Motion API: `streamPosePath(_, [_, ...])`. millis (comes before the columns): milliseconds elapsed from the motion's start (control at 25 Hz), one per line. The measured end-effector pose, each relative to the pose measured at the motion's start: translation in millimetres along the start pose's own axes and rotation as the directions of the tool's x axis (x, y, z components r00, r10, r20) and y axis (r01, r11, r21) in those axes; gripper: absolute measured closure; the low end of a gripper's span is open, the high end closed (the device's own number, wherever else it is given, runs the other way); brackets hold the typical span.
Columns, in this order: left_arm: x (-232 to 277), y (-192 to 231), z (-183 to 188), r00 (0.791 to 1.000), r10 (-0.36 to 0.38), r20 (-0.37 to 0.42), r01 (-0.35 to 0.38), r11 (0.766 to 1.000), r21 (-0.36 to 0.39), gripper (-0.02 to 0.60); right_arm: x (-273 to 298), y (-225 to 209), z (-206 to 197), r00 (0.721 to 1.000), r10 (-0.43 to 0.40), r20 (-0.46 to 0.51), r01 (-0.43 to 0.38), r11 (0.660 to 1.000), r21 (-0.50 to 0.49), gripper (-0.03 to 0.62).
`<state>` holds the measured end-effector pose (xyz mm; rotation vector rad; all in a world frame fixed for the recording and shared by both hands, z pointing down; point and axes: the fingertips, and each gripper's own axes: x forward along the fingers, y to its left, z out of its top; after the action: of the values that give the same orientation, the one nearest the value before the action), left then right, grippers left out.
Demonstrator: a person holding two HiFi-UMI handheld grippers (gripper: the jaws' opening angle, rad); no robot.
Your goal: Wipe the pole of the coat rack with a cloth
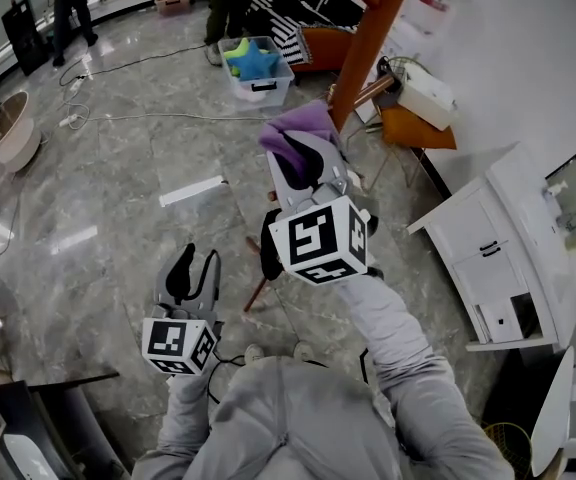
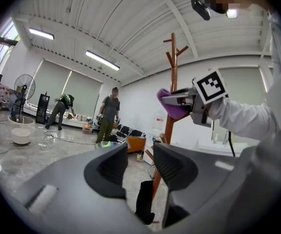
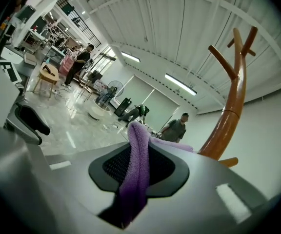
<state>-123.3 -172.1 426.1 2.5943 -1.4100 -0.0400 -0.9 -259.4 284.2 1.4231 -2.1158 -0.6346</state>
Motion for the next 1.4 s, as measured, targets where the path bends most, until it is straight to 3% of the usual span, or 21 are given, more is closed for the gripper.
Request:
streamPosePath(360, [-10,8,-5,1.0,0.02,-0.009,-0.02,1.0,-0.006,0.411,12,31,-19,0.994,0.053,-0.092,-0.058,0.997,-0.05,0.526])
streamPosePath(560, [-12,9,-7,1.0,0.022,-0.014,-0.022,1.0,-0.006,0.411,9,43,-22,0.993,0.073,-0.09,-0.077,0.996,-0.039,0.526])
streamPosePath(920, [-7,-1,-8,1.0,0.005,-0.022,-0.005,1.0,-0.004,0.411,-27,39,-2,0.994,0.104,0.035,-0.108,0.984,0.141,0.526])
streamPosePath(1200, [0,-14,-8,0.999,-0.017,-0.031,0.017,1.0,0.007,0.411,-74,3,22,0.989,0.038,0.141,-0.068,0.974,0.217,0.526])
streamPosePath(1400, [6,-23,-8,0.999,-0.032,-0.032,0.033,0.999,0.016,0.411,-108,-42,29,0.981,-0.082,0.177,0.035,0.968,0.25,0.526])
